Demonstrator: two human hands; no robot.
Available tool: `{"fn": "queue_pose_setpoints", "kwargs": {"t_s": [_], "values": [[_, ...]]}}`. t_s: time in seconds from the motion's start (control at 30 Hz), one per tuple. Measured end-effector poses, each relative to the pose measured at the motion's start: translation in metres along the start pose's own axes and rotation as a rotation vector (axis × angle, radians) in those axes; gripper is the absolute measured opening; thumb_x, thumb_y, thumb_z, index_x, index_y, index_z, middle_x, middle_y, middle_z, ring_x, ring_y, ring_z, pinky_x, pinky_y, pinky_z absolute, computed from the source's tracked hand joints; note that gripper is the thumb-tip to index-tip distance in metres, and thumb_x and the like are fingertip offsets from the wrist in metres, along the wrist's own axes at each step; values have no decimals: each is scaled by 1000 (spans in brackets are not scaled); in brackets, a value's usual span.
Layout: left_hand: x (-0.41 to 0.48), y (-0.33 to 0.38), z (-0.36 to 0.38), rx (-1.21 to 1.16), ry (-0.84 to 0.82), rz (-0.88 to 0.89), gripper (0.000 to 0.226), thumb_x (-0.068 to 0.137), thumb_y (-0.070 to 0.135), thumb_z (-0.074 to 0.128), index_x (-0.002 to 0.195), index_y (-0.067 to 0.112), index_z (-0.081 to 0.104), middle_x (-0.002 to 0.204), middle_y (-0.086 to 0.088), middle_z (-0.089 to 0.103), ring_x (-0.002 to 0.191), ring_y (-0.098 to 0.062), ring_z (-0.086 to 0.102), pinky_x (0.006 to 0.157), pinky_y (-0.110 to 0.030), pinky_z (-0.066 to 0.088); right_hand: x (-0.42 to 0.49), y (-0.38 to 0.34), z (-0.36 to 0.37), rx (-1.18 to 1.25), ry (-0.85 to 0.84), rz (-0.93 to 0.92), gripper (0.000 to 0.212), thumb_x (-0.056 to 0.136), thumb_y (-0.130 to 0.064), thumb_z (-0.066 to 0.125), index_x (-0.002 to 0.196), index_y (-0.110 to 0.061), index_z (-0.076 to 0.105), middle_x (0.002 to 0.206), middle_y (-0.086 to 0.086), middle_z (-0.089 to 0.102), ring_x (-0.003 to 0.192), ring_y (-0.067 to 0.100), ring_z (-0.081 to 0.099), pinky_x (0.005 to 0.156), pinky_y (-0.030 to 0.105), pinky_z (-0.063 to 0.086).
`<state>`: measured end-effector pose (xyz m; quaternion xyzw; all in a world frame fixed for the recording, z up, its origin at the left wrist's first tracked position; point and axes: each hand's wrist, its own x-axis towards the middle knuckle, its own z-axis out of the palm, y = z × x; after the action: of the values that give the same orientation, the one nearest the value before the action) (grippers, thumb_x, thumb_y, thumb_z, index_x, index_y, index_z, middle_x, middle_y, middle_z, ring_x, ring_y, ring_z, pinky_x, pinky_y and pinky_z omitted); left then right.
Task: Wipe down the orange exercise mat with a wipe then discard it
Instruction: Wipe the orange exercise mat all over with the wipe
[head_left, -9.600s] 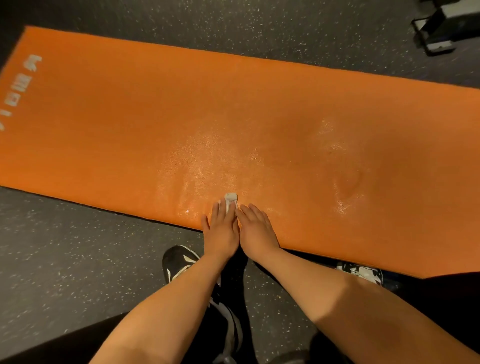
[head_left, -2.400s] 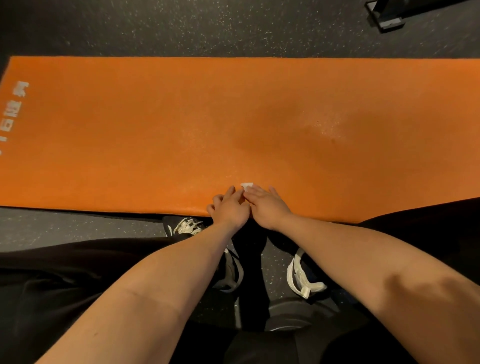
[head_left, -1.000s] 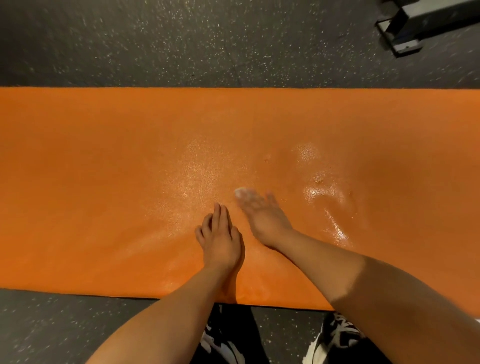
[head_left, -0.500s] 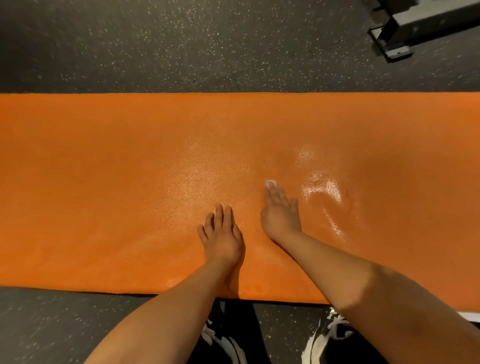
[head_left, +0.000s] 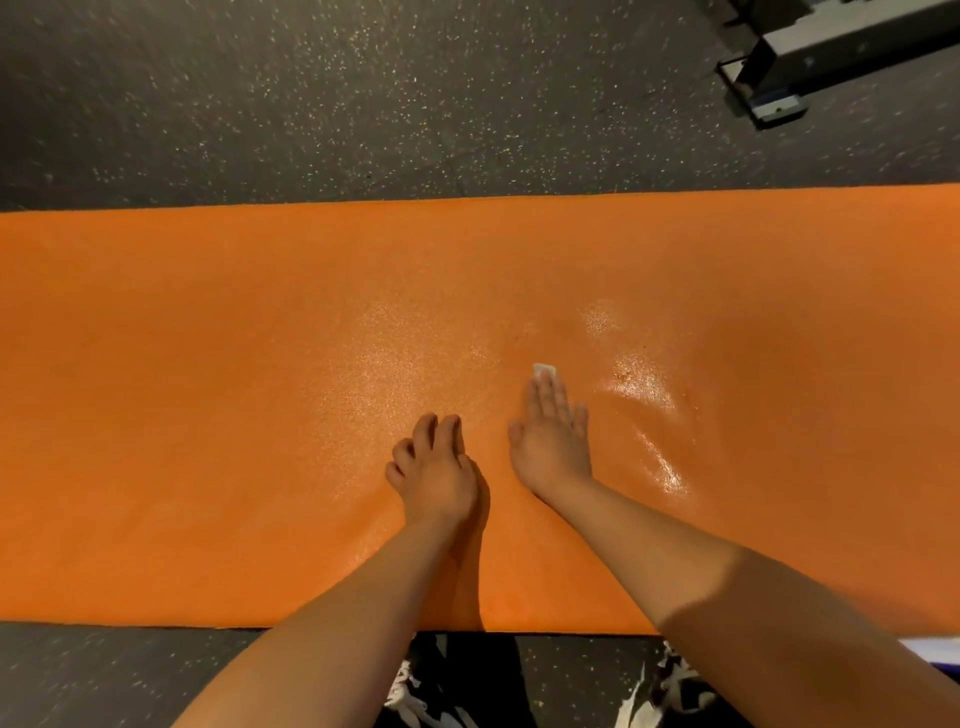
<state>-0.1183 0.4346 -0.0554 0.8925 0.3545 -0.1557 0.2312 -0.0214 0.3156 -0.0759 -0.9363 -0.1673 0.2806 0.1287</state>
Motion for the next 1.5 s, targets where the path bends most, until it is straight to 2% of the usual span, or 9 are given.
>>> {"fn": "queue_pose_setpoints", "kwargs": {"t_s": [0.07,0.17,0.4,0.6,0.83,1.03,1.27,1.43,1.5], "values": [[10,4,-3,-13,24,24,50,98,24,44,147,35,37,161,-2,22,135,-31,25,109,-46,18,3,-17,1,-43,-64,-184,61,110,-34,21,162,-22,-8,168,-5,-19,152,11,-24,124,47,-13],[33,11,-6,4,-8,97,55,101,28,39,154,33,27,167,1,7,148,-28,10,116,-48,10,20,-18,-4,-124,-112,-381,59,111,-36,20,163,-23,-4,169,-8,-14,153,9,-21,124,50,-9],[65,19,-7,11,-3,101,58,103,31,37,158,34,20,168,5,3,150,-27,6,117,-50,8,64,-8,-22,84,95,59,61,109,-32,24,162,-20,-4,168,-4,-16,153,13,-21,125,50,-7],[64,13,-1,-48,84,117,55,104,29,36,158,34,23,167,7,14,147,-22,15,115,-45,12,64,-31,-8,-105,-55,-457,63,109,-28,30,163,-25,-3,169,-9,-13,152,8,-19,124,50,-10],[65,16,-2,-21,85,100,57,101,28,39,157,31,27,166,8,16,144,-20,16,114,-45,13,78,-12,-20,51,117,37,64,106,-19,27,163,-23,-2,168,-8,-15,153,11,-19,124,51,-9],[67,13,-8,-51,83,109,53,102,32,39,154,32,31,164,8,23,140,-21,21,111,-41,15,66,-37,-13,-60,-65,-463,57,110,-26,27,163,-26,4,169,-11,-3,154,8,-13,124,48,-9],[80,14,-17,13,107,155,54,95,28,50,149,27,42,152,0,37,131,-27,32,111,-41,17,91,-6,-28,70,129,50,62,107,-20,26,163,-21,0,169,-5,-14,153,13,-21,122,51,-10],[109,27,-23,-79,75,205,58,100,24,45,156,22,31,165,-5,20,147,-33,18,121,-46,17,90,-47,-18,18,9,-344,66,107,-25,35,163,-25,-1,170,-6,-10,153,10,-19,122,48,-13],[120,30,-25,-48,53,199,59,103,31,40,159,26,22,168,-1,9,151,-30,10,122,-47,12,106,-32,-22,-35,54,-372,68,107,-19,35,162,-29,-2,170,-10,-8,151,7,-22,122,47,-15]]}}
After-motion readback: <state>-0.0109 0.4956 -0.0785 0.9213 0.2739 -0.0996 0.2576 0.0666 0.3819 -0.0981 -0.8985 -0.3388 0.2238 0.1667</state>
